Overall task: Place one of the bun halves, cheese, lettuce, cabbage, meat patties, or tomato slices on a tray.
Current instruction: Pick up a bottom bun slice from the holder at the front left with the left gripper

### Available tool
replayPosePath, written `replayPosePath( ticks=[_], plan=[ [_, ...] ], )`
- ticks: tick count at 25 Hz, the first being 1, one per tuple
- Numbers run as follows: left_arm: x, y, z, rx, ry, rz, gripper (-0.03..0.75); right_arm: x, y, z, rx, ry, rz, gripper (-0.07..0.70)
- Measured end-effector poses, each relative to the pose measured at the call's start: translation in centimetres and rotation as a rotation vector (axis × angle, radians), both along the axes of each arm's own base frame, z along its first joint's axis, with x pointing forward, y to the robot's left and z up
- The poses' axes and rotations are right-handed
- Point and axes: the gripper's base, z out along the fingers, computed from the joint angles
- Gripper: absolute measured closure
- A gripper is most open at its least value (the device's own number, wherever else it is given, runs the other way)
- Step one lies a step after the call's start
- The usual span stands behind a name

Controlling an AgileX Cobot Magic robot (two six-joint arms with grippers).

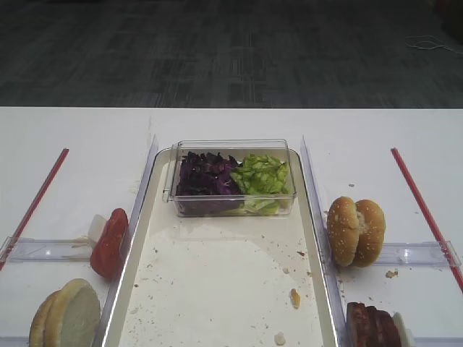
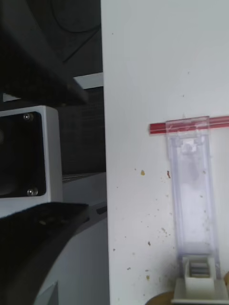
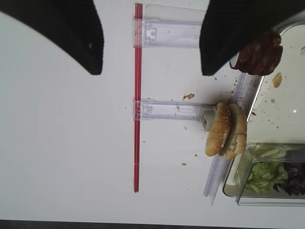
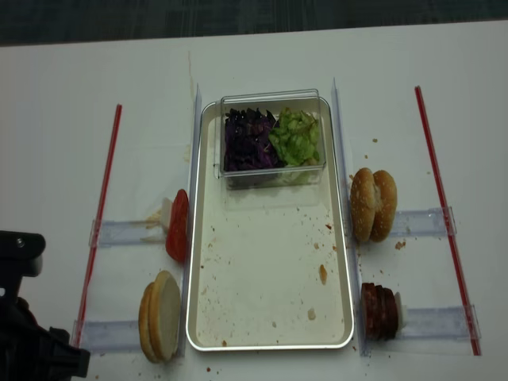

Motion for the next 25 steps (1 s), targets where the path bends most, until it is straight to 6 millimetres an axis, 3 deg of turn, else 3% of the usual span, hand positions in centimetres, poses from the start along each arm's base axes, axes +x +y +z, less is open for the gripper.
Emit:
replayPosePath(
  ticks=[12,21,25],
  plan=[
    [1.3,-0.3,-0.6,-0.021,-0.021,0.022,0.278,0.0,0.0,0.0,0.0,0.0,0.0,0.151],
    [6.2,-0.7,0.1,-0.019,-0.004,0.039,0.278,0.0,0.0,0.0,0.0,0.0,0.0,0.151],
    [7.2,-0.8,0.7,-0.023,-0.024,0.04,0.278,0.0,0.0,0.0,-0.001,0.0,0.001,0.151]
  ],
)
